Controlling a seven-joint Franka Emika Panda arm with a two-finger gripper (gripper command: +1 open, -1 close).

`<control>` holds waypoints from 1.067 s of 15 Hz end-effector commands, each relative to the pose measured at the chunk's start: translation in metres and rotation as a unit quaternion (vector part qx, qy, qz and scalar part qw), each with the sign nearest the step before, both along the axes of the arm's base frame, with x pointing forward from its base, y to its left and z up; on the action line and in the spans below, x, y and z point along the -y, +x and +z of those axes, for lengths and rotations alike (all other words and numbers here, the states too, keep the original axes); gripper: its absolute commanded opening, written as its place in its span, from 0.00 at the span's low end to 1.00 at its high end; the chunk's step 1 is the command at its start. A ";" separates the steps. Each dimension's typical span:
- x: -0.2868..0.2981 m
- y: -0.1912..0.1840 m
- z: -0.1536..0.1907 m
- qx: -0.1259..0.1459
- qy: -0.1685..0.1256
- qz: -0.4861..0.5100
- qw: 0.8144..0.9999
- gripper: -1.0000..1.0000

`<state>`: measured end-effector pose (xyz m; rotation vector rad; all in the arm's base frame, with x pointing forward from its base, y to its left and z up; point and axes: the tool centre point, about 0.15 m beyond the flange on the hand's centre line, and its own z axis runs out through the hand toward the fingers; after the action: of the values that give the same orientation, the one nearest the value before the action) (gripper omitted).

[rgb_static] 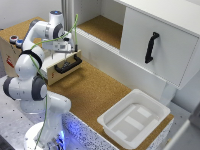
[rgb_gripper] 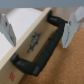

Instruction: Push the drawer

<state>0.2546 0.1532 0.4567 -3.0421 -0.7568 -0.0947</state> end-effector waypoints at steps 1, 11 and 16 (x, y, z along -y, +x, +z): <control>0.057 0.018 -0.015 -0.006 0.084 -0.094 0.992 1.00; 0.065 0.044 -0.094 0.040 0.062 -0.150 0.986 1.00; 0.054 0.070 -0.116 0.045 0.068 -0.156 0.984 1.00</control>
<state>0.3098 0.0860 0.3725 -2.9977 -0.2920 -0.1668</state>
